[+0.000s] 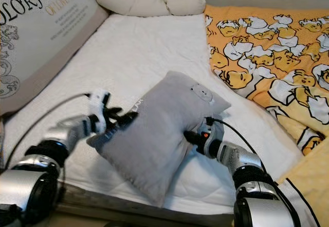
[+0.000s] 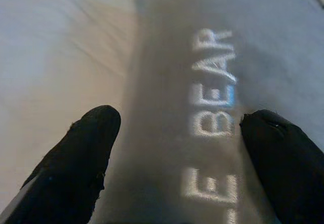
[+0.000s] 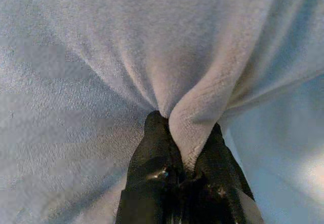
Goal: Clean up the room
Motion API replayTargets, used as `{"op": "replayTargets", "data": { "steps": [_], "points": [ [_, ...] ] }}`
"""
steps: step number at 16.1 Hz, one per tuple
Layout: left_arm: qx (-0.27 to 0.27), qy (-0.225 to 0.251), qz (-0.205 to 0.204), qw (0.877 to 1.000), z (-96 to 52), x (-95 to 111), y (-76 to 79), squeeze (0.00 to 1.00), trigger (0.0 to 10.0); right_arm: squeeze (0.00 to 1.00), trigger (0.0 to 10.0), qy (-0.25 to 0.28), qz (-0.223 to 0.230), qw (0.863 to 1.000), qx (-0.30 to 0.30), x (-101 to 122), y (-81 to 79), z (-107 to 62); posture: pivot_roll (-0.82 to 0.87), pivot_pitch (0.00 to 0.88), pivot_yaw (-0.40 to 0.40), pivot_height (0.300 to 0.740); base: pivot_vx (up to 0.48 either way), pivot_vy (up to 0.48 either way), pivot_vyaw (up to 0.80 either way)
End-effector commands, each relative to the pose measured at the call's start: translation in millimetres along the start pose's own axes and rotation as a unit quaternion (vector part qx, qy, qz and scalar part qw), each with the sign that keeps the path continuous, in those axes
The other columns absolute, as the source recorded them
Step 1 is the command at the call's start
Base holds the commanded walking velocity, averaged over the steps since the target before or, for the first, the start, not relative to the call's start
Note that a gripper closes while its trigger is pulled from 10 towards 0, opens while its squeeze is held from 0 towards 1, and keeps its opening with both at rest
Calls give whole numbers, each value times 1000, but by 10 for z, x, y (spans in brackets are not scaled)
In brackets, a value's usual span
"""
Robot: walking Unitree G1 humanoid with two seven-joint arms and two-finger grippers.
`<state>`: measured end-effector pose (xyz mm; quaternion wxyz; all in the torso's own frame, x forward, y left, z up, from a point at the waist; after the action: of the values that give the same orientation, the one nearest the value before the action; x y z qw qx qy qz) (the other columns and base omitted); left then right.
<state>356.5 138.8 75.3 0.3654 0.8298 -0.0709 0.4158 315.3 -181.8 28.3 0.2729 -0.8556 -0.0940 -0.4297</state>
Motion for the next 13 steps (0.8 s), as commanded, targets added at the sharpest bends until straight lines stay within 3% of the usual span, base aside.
{"op": "replayTargets", "data": {
  "steps": [1,3,4,6,7,10,13],
  "points": [
    [-35,-36,0,999,46,-75,76,1000,10000,0,0,4,-6,1000,4,21,-21,8,-28,0,101,740,0,0,0],
    [-115,-132,27,984,86,-332,210,1000,10000,0,0,13,-11,1000,18,104,-90,63,-21,0,83,740,0,0,0],
    [-124,-139,21,982,84,-352,221,1000,10000,0,0,16,-12,1000,21,129,-109,78,-21,0,83,740,0,0,0],
    [-137,-143,24,980,85,-365,240,1000,4078,0,0,27,-15,999,32,203,-175,121,-11,0,72,740,0,0,0],
    [-147,-141,34,978,88,-355,258,0,0,0,0,38,-19,998,45,279,-260,175,-5,0,67,740,0,0,0],
    [-150,-129,51,979,97,-308,275,0,0,0,0,54,-24,996,66,394,-437,289,10,0,59,740,0,0,0],
    [-156,-109,36,981,90,-215,288,0,0,0,0,68,-26,994,80,468,-571,373,14,0,65,740,0,0,0]
  ]
}}
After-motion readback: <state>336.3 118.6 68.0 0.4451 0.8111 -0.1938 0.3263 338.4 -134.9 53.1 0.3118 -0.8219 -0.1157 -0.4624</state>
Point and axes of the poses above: a point about 5 cm out from each wrist's last joint towards the gripper, its own z axis pointing out of the wrist towards the gripper, its own x axis along the axis of the wrist's last joint, y = z × x, the point moved 1 cm from there along z, pointing out of the wrist towards the gripper, and after that the axes turned 14 degrees about -z, right-handed, at the moved point
